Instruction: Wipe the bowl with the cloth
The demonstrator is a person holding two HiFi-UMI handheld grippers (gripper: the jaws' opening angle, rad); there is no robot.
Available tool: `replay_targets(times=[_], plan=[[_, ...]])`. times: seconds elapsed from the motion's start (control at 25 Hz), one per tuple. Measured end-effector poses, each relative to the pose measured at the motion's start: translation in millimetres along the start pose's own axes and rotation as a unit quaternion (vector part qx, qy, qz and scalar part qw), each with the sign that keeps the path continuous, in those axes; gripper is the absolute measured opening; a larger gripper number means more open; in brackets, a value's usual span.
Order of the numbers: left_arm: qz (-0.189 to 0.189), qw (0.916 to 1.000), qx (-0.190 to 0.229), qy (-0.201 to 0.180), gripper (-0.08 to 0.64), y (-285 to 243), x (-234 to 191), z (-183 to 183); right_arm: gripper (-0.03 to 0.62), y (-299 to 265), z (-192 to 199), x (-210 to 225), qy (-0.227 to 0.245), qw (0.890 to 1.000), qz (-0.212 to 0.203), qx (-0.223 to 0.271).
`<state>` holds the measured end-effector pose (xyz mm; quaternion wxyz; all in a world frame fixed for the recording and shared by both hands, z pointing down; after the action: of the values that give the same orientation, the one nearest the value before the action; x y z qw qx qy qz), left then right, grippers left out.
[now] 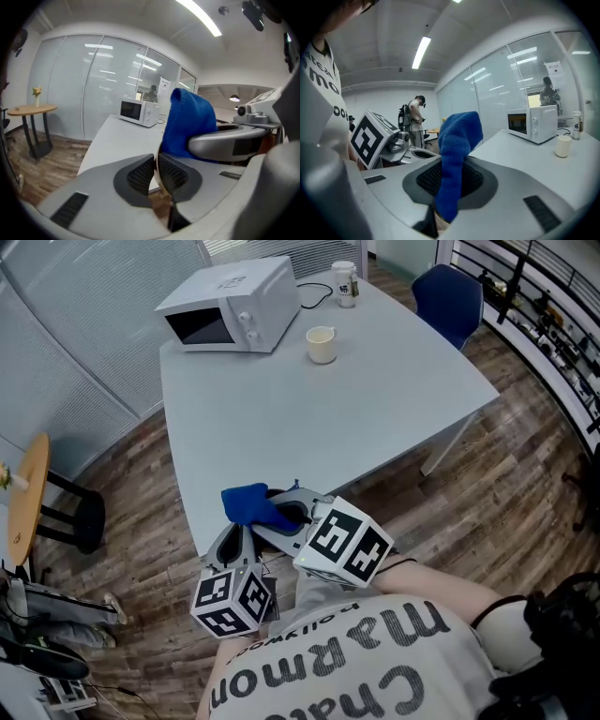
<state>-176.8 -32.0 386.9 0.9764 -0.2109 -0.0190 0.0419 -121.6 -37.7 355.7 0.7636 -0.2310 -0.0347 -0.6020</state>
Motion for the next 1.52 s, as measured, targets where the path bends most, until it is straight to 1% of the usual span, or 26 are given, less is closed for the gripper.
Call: replay_targets(times=[0.08,0.2,0.44,0.64,0.8,0.88,1.04,1.16,1.28,1.36,1.44,1.52], plan=[[0.004,0.9998,-0.003,-0.017,0.025,-1,8,-2,0.063,-1,4,2,-0.007,1.000,-0.006,-0.008],[0.009,0.9997,-0.009,-0.020,0.025,-3,13,-3,0.063,-1,8,10,-0.022,1.000,-0.004,-0.002],[0.018,0.9996,-0.006,-0.023,0.040,-4,17,-7,0.063,-3,8,25,-0.034,0.999,0.035,0.024],[0.022,0.9995,0.002,-0.023,0.055,-7,19,-14,0.063,-1,6,41,-0.060,0.995,0.060,0.048],[0.018,0.9997,0.000,-0.018,0.057,-10,19,-14,0.063,0,7,45,-0.081,0.994,0.058,0.053],[0.023,0.9996,-0.003,-0.018,0.058,-13,20,-15,0.063,1,7,48,-0.087,0.993,0.061,0.054],[0.033,0.9991,-0.011,-0.024,0.059,-18,28,-14,0.063,7,12,55,-0.101,0.991,0.067,0.054],[0.038,0.9987,-0.002,-0.034,0.058,-17,35,-17,0.063,15,13,56,-0.103,0.990,0.073,0.063],[0.034,0.9989,0.015,-0.028,0.058,-15,38,-24,0.063,25,11,66,-0.115,0.985,0.102,0.082],[0.030,0.9991,0.023,-0.021,0.060,-13,39,-26,0.063,32,13,76,-0.145,0.978,0.120,0.094],[0.023,0.9990,0.029,-0.024,0.064,-11,41,-28,0.063,36,16,80,-0.173,0.971,0.130,0.101],[0.016,0.9989,0.034,-0.027,0.066,-9,40,-30,0.063,39,18,82,-0.188,0.967,0.137,0.104]])
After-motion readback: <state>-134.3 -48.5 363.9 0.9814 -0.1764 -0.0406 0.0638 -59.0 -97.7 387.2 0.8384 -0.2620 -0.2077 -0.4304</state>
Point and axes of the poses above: the fingertips, and each gripper's own axes: y backward along the fingers, x to its right, z out of its underside, the point moved 2 cm from there along y, backward along the fingers, and after that the axes turned 11 degrees about -y, right-handed, at the moved point
